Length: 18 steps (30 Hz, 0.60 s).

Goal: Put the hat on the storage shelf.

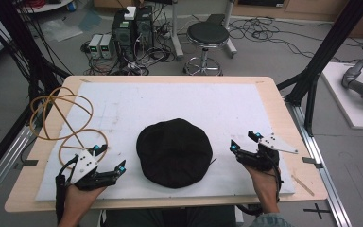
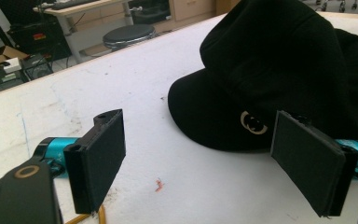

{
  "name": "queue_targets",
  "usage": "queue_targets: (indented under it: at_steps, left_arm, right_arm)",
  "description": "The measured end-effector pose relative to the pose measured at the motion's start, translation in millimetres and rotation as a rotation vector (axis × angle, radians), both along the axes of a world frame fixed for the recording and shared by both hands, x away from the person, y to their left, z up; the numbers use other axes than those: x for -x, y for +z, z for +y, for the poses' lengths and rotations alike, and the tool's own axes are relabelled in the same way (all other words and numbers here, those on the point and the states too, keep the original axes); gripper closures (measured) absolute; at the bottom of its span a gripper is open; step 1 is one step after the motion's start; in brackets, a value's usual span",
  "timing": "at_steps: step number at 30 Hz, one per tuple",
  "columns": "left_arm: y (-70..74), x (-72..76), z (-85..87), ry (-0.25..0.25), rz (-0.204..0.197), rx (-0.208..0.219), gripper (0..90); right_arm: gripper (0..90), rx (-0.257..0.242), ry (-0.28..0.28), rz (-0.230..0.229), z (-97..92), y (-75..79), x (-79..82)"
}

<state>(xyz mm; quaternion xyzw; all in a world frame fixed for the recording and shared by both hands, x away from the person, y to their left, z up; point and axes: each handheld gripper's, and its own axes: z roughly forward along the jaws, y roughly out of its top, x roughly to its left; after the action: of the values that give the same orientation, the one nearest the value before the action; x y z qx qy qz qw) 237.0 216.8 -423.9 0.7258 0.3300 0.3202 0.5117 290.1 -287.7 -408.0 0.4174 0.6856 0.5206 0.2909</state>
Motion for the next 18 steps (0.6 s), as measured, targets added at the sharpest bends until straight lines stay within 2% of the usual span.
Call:
queue_targets:
  at_steps: [3, 5, 6, 11, 18]
  left_arm:
    - [-0.2, 0.1, 0.1, 0.0, 0.001, -0.005, 18.1]
    - [-0.2, 0.7, 0.0, 0.001, 0.001, -0.006, 18.1]
    - [0.0, 0.9, 0.1, 0.001, 0.002, -0.007, 18.1]
    - [0.1, 0.4, 0.3, -0.002, 0.001, -0.001, 18.1]
    - [-0.1, 0.1, -0.5, -0.004, 0.003, 0.0, 18.0]
  right_arm:
    - [21.5, -0.013, 0.007, -0.001, -0.7, 0.2, -0.6]
    - [21.4, -0.025, -0.006, 0.015, -1.3, 1.1, -0.9]
    - [20.7, -0.052, -0.008, 0.023, -1.8, 2.5, -0.5]
    - [18.0, -0.053, -0.026, 0.019, -2.9, 2.6, 0.4]
    - [18.0, -0.058, -0.014, 0.01, -3.4, 4.3, 1.7]
